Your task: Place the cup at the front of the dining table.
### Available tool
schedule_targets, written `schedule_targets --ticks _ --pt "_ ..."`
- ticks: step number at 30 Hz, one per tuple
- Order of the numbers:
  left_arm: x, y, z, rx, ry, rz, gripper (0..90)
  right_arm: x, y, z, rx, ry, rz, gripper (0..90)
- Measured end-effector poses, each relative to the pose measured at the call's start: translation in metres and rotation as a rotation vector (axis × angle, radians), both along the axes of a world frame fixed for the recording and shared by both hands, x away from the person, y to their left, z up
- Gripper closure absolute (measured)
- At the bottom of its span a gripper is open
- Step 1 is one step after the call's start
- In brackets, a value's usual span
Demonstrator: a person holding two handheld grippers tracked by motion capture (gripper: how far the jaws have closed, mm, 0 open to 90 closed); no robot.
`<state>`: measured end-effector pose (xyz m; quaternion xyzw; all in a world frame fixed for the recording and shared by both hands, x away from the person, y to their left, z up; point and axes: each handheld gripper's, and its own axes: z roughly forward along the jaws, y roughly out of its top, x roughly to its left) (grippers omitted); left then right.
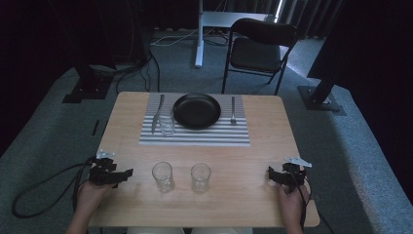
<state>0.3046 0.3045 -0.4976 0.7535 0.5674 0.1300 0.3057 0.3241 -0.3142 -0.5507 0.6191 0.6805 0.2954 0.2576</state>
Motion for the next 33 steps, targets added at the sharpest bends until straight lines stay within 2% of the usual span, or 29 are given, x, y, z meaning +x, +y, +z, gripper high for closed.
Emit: schedule_targets --ticks 5,9,14,19,26,31,33 --pt "-0.012 0.009 -0.006 -0.022 -0.025 0.037 24.8 0.000 0.000 0.000 -0.001 0.001 0.000 11.6" --pt "-0.021 0.013 -0.012 0.002 -0.029 0.060 24.8 0.000 0.000 0.000 -0.001 0.001 0.000 11.6" --pt "-0.028 0.016 -0.019 0.003 -0.030 0.071 24.9 0.000 0.000 0.000 -0.001 0.001 0.000 11.6" --pt "-0.034 0.020 -0.023 -0.003 -0.047 0.110 24.8 0.000 0.000 0.000 -0.001 0.001 0.000 11.6" --pt "-0.045 0.021 -0.027 0.034 -0.089 0.147 24.9 0.000 0.000 0.000 -0.001 0.001 0.000 11.6" --pt "-0.053 0.022 -0.029 0.043 -0.114 0.187 24.8 0.000 0.000 0.000 0.000 0.001 0.000 11.6" --pt "-0.057 0.023 -0.030 0.067 -0.128 0.207 24.8 0.000 0.000 0.000 -0.001 0.001 0.001 11.6"
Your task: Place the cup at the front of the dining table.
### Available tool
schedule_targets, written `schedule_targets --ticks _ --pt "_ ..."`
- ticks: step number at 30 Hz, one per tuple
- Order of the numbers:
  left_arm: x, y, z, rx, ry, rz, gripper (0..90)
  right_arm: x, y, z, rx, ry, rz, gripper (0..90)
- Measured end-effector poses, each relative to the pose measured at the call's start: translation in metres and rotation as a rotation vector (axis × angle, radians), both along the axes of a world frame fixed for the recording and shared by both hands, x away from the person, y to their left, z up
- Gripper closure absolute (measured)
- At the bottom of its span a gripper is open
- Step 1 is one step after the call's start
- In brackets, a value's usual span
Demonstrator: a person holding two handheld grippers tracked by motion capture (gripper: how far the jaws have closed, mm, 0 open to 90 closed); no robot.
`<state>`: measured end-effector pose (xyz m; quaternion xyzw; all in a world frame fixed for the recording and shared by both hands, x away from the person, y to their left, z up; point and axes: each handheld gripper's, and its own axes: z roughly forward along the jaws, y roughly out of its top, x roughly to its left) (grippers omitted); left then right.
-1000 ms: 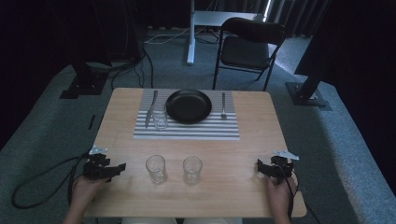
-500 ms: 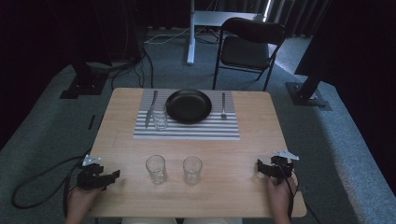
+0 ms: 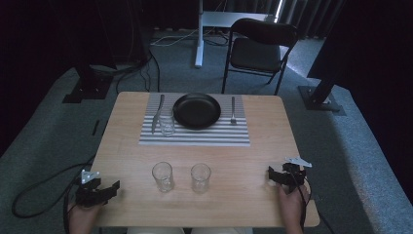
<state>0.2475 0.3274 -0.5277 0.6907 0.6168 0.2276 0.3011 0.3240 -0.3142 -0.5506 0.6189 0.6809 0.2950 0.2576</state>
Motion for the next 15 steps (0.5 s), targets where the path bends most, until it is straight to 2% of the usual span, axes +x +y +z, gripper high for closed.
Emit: schedule_targets --ticks 3,5,6,10,13,15 --pt "-0.005 -0.001 -0.001 -0.002 -0.006 0.009 24.9 0.000 0.000 0.000 0.000 0.000 -0.001 11.6" --pt "-0.010 -0.002 -0.002 0.028 -0.005 0.020 24.8 0.000 0.000 0.000 0.000 0.000 -0.001 11.6" --pt "-0.012 -0.002 -0.003 0.028 -0.004 0.026 24.8 0.000 0.000 0.000 0.000 0.000 0.000 11.6" --pt "-0.020 0.000 -0.004 0.026 -0.010 0.074 24.8 0.000 0.000 0.000 0.000 0.000 -0.001 11.6" --pt "-0.021 -0.002 -0.005 0.049 -0.004 0.095 24.6 0.000 0.000 0.000 0.000 0.000 0.000 11.6" --pt "-0.019 -0.003 -0.006 0.042 0.001 0.104 10.5 0.000 0.000 0.000 0.000 0.000 0.000 11.6"
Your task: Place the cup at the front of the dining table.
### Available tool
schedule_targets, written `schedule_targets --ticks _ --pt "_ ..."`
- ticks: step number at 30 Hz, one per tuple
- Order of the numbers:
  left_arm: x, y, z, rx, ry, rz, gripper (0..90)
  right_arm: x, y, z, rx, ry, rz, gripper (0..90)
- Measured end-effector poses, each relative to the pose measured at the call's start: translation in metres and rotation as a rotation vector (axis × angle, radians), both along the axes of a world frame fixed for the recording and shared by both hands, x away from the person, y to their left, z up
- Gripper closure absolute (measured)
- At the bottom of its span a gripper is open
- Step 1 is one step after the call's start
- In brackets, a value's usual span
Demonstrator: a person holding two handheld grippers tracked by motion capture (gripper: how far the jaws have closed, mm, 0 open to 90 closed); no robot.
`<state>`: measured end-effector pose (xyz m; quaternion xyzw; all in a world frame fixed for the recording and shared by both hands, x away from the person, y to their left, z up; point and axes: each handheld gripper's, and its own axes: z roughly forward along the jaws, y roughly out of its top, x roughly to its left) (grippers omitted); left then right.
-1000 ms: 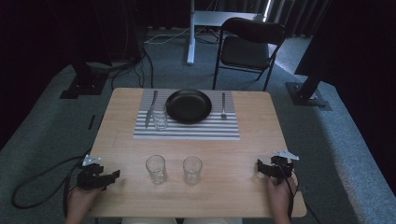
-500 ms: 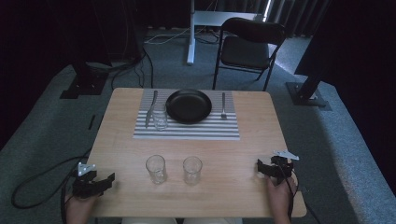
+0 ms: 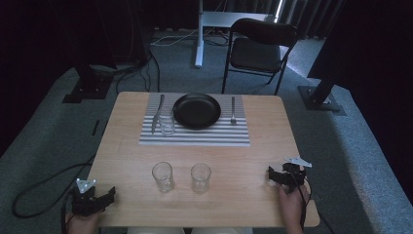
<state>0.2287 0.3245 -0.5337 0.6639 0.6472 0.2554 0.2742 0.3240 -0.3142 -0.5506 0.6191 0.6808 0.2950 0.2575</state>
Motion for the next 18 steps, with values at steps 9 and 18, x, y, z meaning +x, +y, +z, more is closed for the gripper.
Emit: schedule_targets --ticks 9,18 --pt "0.0035 0.0007 0.0026 -0.032 -0.048 0.061 0.0 0.0000 0.0000 0.0000 0.000 0.000 0.000 11.6" --pt "0.0093 -0.0041 -0.0034 0.028 -0.011 0.099 0.0 0.0000 0.0000 0.0000 0.000 0.000 0.000 11.6"
